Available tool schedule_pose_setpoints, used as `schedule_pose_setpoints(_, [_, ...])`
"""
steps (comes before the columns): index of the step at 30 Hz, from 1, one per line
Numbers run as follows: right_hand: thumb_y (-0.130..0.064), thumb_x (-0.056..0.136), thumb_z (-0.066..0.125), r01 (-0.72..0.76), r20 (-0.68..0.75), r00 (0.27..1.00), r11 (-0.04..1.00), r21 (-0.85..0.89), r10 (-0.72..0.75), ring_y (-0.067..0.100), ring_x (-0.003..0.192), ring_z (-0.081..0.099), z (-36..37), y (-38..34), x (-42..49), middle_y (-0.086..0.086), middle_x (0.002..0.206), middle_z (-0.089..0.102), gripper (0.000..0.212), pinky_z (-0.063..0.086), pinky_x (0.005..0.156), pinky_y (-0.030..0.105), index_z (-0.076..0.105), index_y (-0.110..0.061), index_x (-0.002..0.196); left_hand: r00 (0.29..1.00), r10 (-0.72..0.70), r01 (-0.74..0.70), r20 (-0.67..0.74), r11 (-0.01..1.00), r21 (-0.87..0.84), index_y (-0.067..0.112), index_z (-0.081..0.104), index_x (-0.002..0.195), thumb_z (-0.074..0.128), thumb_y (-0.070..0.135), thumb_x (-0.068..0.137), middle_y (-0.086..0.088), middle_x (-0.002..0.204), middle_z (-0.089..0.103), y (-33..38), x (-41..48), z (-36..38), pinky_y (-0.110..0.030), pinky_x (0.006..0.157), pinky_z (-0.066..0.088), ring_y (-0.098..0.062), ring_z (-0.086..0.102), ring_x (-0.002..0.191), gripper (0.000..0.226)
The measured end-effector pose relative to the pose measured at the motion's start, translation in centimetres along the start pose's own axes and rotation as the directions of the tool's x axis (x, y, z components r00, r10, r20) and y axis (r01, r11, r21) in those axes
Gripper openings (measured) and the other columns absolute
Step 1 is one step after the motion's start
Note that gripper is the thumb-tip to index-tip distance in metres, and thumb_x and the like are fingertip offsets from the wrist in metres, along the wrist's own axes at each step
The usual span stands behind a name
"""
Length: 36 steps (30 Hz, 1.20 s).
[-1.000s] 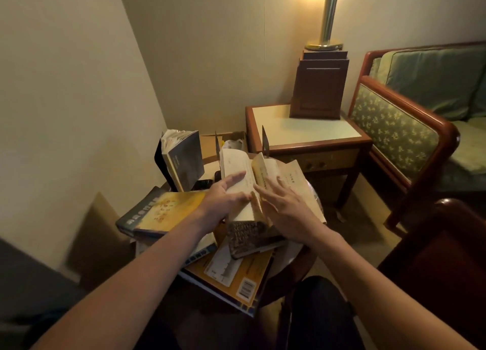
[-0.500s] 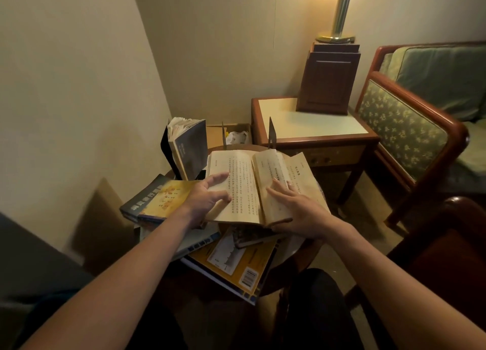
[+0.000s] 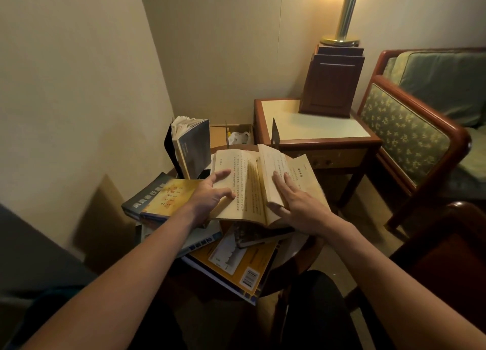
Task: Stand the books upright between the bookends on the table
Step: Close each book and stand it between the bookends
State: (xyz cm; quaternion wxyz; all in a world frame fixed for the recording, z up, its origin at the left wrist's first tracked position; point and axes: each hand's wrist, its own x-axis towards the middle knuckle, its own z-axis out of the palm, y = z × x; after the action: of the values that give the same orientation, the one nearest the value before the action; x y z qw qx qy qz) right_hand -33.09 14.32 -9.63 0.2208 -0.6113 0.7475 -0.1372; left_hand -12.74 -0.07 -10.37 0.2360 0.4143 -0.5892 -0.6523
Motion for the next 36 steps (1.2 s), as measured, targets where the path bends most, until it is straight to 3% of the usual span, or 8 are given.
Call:
schedule_pose_setpoints(3, [-0.064,0.099,0.03,0.057,-0.065,0.997,0.992,0.113,-0.05,0.019,0.154,0.005,0.0,-0.3,0.0,-0.003,0.168,-0.005,0.084,0.012,0.125,0.042,-0.015,-0.024,0.158,1.0,-0.021,0.02,-0.022,0.999,-0.029,0.031,0.04,0.143,0.059,-0.003,0.092,-0.008,0.122,0.057,0.2,0.0,0.1,-0.032,0.063,0.06,-0.028,0.068,0.097,0.065])
schedule_pose_setpoints(7, [-0.072,0.094,0.02,0.083,-0.068,0.995,0.994,0.069,-0.078,0.015,0.153,-0.007,0.2,-1.2,0.4,-0.002,0.167,-0.012,0.09,0.002,0.125,0.045,-0.015,-0.019,0.158,0.998,0.027,-0.024,-0.049,0.998,0.052,0.025,0.026,0.155,0.056,-0.002,0.096,-0.01,0.142,0.047,0.1,0.3,0.0,-0.029,0.071,0.06,-0.027,0.062,0.108,0.072])
schedule_pose_setpoints(10, [-0.074,0.09,0.017,0.111,-0.042,0.993,0.994,-0.001,-0.111,0.016,0.153,-0.011,0.3,-2.6,0.6,-0.003,0.166,-0.014,0.094,-0.004,0.123,0.052,-0.015,-0.019,0.158,0.998,0.039,-0.036,-0.055,0.999,0.039,0.024,0.027,0.156,0.052,0.003,0.1,-0.007,0.134,0.049,0.2,0.1,0.1,-0.024,0.066,0.057,-0.019,0.061,0.1,0.065])
schedule_pose_setpoints(17, [-0.089,0.083,0.018,0.195,0.075,0.981,0.864,-0.463,-0.181,0.021,0.151,-0.018,1.3,-4.5,2.2,-0.005,0.166,-0.008,0.106,-0.014,0.115,0.066,-0.008,-0.021,0.159,0.992,0.019,-0.038,-0.125,0.988,-0.148,0.022,0.032,0.152,0.043,0.039,0.106,-0.009,0.118,0.066,0.5,-0.5,0.6,-0.029,0.063,0.058,-0.021,0.072,0.091,0.05])
schedule_pose_setpoints(22, [-0.073,0.074,-0.013,0.274,0.145,0.962,0.816,-0.508,-0.233,0.028,0.152,-0.015,0.5,-5.0,3.7,0.001,0.168,-0.002,0.101,-0.01,0.112,0.074,0.011,-0.027,0.16,0.982,0.1,-0.078,-0.161,0.988,0.134,0.018,0.019,0.158,0.077,0.021,0.087,-0.007,0.139,0.054,-1.0,-0.8,-0.1,-0.02,0.069,0.055,-0.015,0.062,0.109,0.091])
schedule_pose_setpoints(27, [-0.07,0.097,0.021,0.066,0.053,0.997,0.906,-0.419,-0.048,0.03,0.147,-0.029,1.3,-3.2,6.2,0.003,0.166,-0.018,0.066,-0.013,0.114,0.068,0.009,-0.045,0.157,0.966,0.15,-0.077,-0.212,0.945,0.319,0.023,0.026,0.155,0.079,0.032,0.084,-0.002,0.136,0.055,-2.1,-1.6,-0.6,-0.029,0.085,0.055,-0.015,0.058,0.111,0.089])
schedule_pose_setpoints(32, [-0.082,0.088,0.021,0.029,0.077,0.997,0.903,-0.429,0.004,0.03,0.145,-0.032,2.8,-1.3,6.7,0.002,0.164,-0.021,0.073,-0.01,0.115,0.068,-0.003,-0.055,0.152,0.932,0.253,0.03,-0.26,0.661,0.75,0.023,0.02,0.157,0.066,0.054,0.088,-0.006,0.158,0.031,-3.4,-2.1,-0.5,-0.044,0.102,0.047,-0.025,0.041,0.134,0.089])
schedule_pose_setpoints(36, [-0.085,0.086,0.015,0.032,0.046,0.999,0.898,-0.438,-0.014,0.03,0.145,-0.031,3.2,-1.1,6.4,0.001,0.164,-0.023,0.075,-0.007,0.117,0.067,-0.006,-0.056,0.151,0.902,0.424,-0.235,0.077,0.333,0.913,0.026,0.014,0.16,0.045,0.049,0.101,0.004,0.168,0.01,-4.3,-1.6,-0.4,-0.051,0.122,0.02,-0.022,0.016,0.153,0.07])
